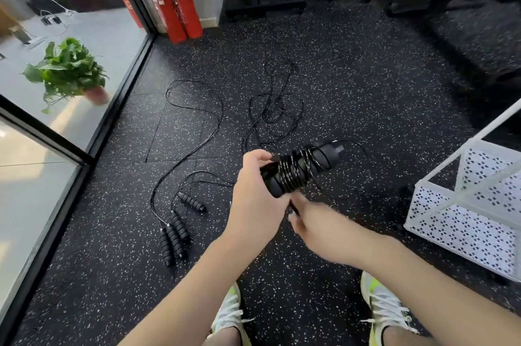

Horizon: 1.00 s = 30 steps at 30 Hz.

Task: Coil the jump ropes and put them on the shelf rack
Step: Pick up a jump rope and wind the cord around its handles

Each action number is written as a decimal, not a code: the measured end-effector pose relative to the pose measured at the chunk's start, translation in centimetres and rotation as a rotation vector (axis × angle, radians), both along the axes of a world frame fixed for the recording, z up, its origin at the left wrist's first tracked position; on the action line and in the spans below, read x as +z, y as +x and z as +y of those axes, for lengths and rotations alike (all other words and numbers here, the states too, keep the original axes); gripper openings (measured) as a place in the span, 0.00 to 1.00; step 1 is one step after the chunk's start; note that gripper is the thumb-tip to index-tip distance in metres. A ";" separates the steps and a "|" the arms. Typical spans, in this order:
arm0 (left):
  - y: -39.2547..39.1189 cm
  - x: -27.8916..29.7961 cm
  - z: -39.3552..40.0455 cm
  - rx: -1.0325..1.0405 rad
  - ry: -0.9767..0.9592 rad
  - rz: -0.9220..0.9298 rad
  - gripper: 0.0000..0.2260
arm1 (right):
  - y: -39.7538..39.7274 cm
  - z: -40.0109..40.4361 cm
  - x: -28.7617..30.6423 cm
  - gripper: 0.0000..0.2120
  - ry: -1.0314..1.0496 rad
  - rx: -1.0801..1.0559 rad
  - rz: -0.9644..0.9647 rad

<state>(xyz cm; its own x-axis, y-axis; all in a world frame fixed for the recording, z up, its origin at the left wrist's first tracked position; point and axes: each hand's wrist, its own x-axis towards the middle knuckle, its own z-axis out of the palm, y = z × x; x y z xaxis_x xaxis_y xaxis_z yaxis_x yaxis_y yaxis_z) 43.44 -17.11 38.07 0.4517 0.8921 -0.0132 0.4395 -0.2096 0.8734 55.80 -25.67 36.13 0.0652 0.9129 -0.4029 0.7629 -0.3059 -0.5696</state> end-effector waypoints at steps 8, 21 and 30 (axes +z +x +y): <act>-0.4 -2.0 1.8 -0.058 0.150 0.161 0.35 | -1.8 -0.8 4.3 0.04 0.085 0.245 -0.282; -1.6 -2.3 2.0 -0.241 0.220 0.213 0.35 | 0.5 -0.7 7.0 0.12 0.145 0.227 -0.061; -1.8 -2.3 1.8 -0.358 0.260 0.225 0.36 | 1.4 0.3 7.0 0.11 0.195 0.292 -0.146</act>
